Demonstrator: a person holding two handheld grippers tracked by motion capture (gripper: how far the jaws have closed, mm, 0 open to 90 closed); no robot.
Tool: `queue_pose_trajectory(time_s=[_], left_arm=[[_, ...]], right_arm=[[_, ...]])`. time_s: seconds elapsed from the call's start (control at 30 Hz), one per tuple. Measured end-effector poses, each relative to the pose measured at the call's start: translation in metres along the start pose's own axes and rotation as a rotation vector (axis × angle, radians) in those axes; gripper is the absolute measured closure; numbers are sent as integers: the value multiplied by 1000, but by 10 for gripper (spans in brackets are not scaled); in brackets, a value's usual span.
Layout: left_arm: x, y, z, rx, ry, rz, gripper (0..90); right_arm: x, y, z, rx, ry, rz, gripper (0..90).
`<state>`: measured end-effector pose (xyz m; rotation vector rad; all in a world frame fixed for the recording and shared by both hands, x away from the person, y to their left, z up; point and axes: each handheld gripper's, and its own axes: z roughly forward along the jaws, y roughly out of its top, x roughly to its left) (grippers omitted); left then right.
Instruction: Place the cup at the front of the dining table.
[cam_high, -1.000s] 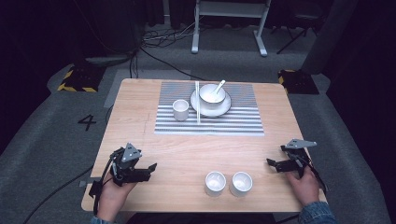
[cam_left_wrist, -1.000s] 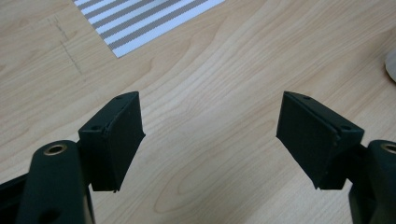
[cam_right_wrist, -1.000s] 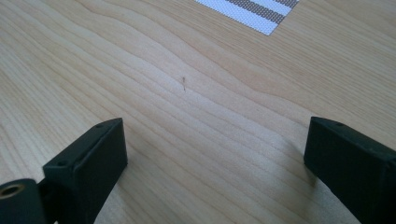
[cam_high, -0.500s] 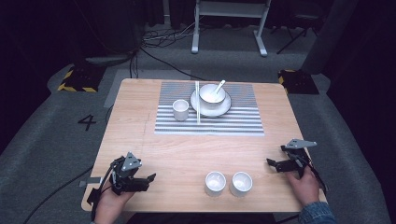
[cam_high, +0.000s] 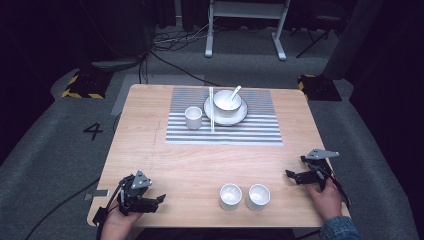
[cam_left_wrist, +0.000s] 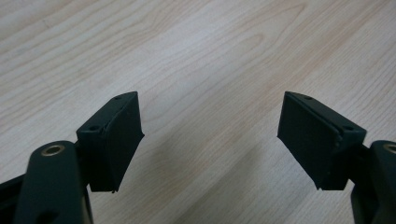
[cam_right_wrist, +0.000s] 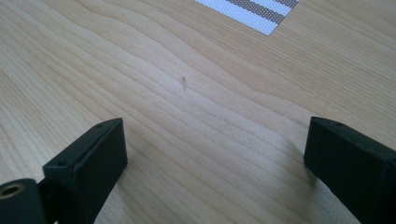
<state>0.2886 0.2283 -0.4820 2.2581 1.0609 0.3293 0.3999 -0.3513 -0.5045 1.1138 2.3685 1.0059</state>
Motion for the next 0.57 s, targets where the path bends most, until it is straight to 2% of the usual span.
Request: queue_pose_trajectory(time_s=[0.17,0.23,0.3,0.33,0.37,0.43,0.57], left_arm=[[0,-1,6,42,1,4,219],[0,-2,10,62,7,14,179],[1,-4,11,45,5,18,172],[2,-7,13,12,6,17,151],[2,-7,13,12,6,17,140],[6,-14,17,-72,1,16,131],[7,-14,16,-68,12,9,116]], right_arm=[[0,0,0,0,1,0,62],[0,0,0,-1,1,0,62],[0,0,0,-1,1,0,62],[0,0,0,-1,1,0,62],[0,0,0,-1,1,0,62],[0,0,0,-1,1,0,62],[0,0,0,-1,2,-1,62]])
